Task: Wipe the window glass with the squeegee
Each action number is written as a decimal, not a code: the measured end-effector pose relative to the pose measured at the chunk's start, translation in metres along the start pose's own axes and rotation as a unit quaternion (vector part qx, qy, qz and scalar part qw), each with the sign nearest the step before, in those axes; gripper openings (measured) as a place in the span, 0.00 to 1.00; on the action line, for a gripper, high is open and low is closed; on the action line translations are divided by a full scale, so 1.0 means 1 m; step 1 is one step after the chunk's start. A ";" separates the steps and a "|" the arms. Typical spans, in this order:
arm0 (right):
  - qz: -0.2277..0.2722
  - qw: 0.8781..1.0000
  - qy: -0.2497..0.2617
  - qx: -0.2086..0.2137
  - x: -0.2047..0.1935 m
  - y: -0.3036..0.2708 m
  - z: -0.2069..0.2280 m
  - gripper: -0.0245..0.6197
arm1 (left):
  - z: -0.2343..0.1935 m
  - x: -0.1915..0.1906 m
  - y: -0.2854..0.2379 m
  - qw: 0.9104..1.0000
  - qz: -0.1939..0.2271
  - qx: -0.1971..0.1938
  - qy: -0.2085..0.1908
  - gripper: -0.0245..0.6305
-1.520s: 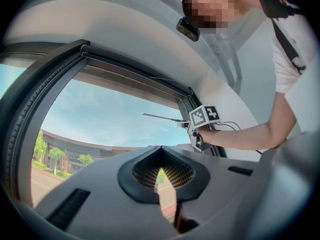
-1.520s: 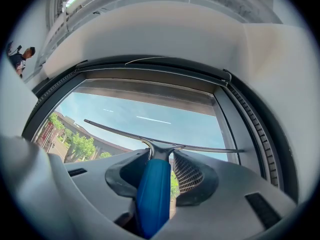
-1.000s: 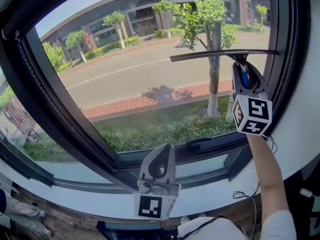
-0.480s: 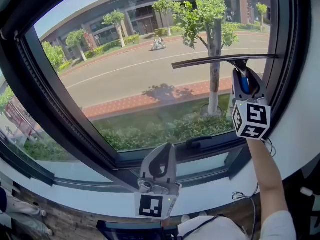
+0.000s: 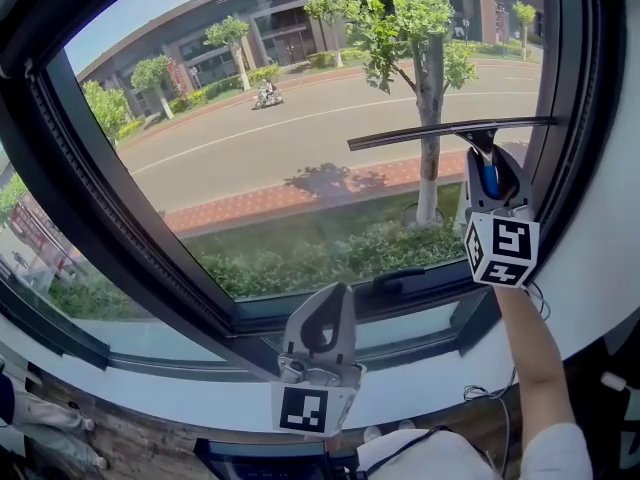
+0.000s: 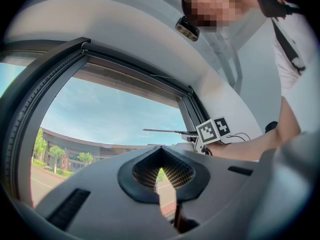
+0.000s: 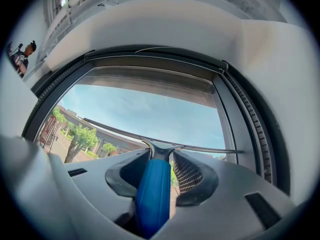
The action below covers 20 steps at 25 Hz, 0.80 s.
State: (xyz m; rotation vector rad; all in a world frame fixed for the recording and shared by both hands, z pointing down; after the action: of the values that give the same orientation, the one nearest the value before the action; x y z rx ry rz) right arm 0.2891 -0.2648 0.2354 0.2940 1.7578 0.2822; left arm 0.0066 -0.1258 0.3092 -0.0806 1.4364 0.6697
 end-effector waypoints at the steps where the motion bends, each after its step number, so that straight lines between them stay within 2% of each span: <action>1: -0.002 1.000 0.000 0.000 -0.002 0.001 -0.001 0.27 | 0.000 -0.001 0.000 1.000 0.001 -0.001 0.001 0.04; 7: -0.014 1.000 -0.002 0.003 -0.013 0.007 -0.003 0.27 | 0.003 0.001 0.000 0.999 -0.026 0.001 0.031 0.04; 13: -0.025 1.000 0.002 0.005 -0.024 0.012 -0.005 0.27 | 0.001 0.001 0.000 0.999 -0.027 0.000 0.028 0.04; 16: -0.028 1.000 0.002 0.005 -0.028 0.013 -0.007 0.27 | -0.001 0.000 0.000 1.000 -0.003 0.001 0.007 0.04; 20: -0.035 0.999 0.003 0.006 -0.033 0.016 -0.008 0.27 | 0.001 -0.002 0.000 0.999 -0.030 0.001 0.030 0.04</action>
State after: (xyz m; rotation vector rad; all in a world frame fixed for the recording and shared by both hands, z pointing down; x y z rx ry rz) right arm 0.2884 -0.2616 0.2725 0.2397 1.7718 0.2217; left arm 0.0074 -0.1265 0.3109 -0.1432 1.4870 0.6222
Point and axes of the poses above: the fingertips, and each gripper's own axes: y backward along the fingers, z to its right, x out of its top, the point moved 9 cm from there along y, backward along the fingers, and after that the axes turned 3 degrees about -z, right-handed, at the moved point
